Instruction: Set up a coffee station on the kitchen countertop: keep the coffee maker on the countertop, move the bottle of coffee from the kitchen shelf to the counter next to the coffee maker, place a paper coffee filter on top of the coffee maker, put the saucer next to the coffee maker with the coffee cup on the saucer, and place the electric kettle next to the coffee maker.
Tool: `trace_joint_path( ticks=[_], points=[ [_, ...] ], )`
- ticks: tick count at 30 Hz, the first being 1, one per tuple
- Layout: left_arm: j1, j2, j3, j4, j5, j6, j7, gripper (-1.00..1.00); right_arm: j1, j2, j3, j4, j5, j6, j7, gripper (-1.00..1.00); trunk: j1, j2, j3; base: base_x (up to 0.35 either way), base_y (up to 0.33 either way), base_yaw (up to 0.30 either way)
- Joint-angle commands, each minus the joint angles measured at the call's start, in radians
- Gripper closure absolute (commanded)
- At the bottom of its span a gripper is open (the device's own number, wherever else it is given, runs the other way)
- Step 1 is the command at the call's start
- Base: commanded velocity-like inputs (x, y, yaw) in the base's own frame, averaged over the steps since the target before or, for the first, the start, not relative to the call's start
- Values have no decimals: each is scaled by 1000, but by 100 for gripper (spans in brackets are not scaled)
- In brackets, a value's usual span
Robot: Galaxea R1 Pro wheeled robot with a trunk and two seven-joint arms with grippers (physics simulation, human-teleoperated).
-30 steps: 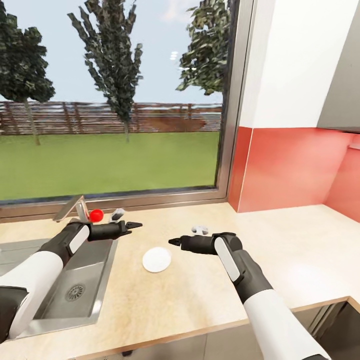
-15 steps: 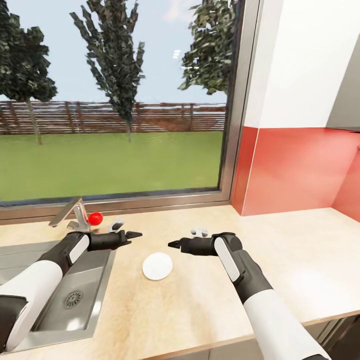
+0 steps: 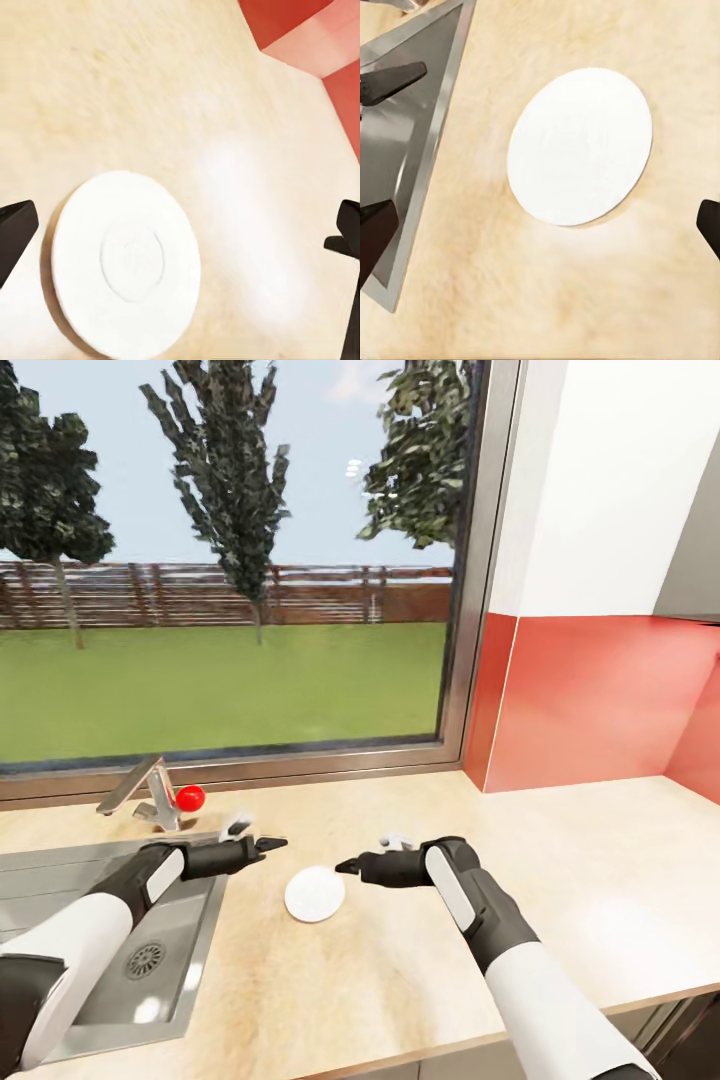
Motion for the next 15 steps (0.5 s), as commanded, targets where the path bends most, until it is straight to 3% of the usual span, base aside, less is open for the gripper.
trace_joint_path(
  ticks=[1,5,12,15],
  points=[
    [0,-1,-5,6,9,3,0,-100,0,1,11,2,10,2,9,-100,1,-2,-1,0,0,0],
    [3,-7,-5,16,9,-2,0,-100,5,2,59,44,9,2,12,-100,1,-2,-1,0,0,0],
    [27,-33,-5,17,6,-3,2,-100,6,9,70,68,8,2,19,-100,1,-2,-1,156,0,0],
    [30,-34,-5,17,6,-3,2,-100,6,9,70,69,9,2,66,-100,1,-2,-1,78,0,0]
  ],
)
